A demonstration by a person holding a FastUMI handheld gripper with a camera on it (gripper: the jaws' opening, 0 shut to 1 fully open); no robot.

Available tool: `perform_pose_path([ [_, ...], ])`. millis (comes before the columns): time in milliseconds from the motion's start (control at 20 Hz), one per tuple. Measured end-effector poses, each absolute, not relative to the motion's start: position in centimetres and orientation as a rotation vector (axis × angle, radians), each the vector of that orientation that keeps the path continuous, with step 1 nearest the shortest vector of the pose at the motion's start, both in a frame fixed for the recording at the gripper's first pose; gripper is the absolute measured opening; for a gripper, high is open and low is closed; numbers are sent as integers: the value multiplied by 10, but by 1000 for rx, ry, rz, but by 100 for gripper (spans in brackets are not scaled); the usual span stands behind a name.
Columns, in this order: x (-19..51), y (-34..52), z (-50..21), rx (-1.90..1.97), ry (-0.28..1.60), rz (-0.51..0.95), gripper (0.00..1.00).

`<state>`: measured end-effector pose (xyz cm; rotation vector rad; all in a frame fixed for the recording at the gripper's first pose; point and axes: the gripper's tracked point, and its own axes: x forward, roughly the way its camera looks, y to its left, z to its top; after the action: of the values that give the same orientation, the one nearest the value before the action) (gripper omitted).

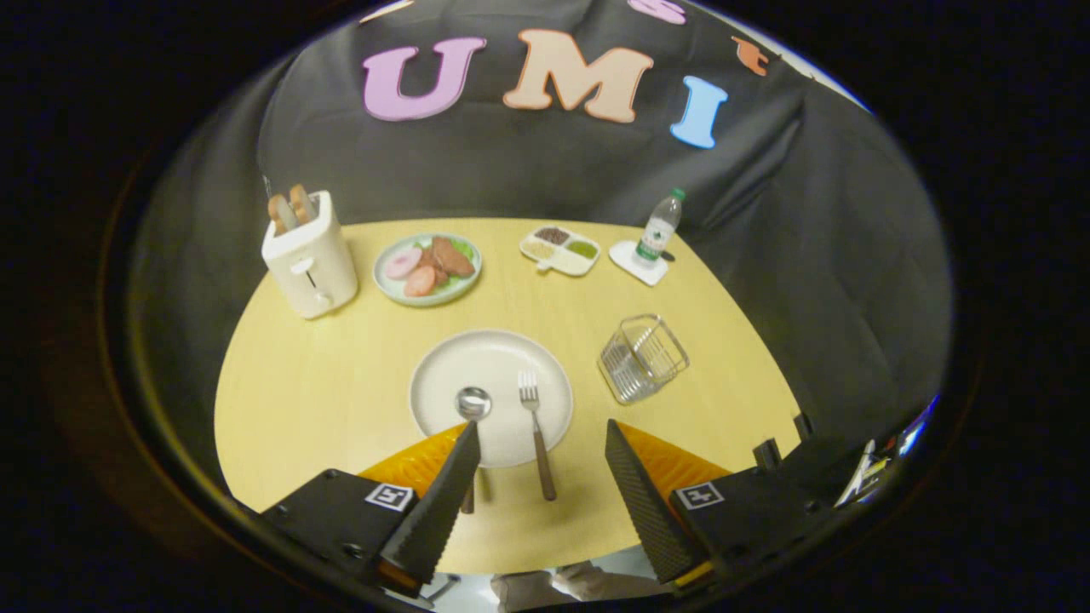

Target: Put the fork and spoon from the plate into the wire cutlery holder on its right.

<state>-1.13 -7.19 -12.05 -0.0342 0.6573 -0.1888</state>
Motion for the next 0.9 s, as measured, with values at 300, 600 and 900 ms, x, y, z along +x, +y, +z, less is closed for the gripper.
perform_pose_path([
  [300, -7, -89, -169, -65, 887, -188, 85],
  [600, -7, -92, -221, -58, 1075, -163, 85],
  [900, -6, -98, -262, -79, 1218, -141, 81],
])
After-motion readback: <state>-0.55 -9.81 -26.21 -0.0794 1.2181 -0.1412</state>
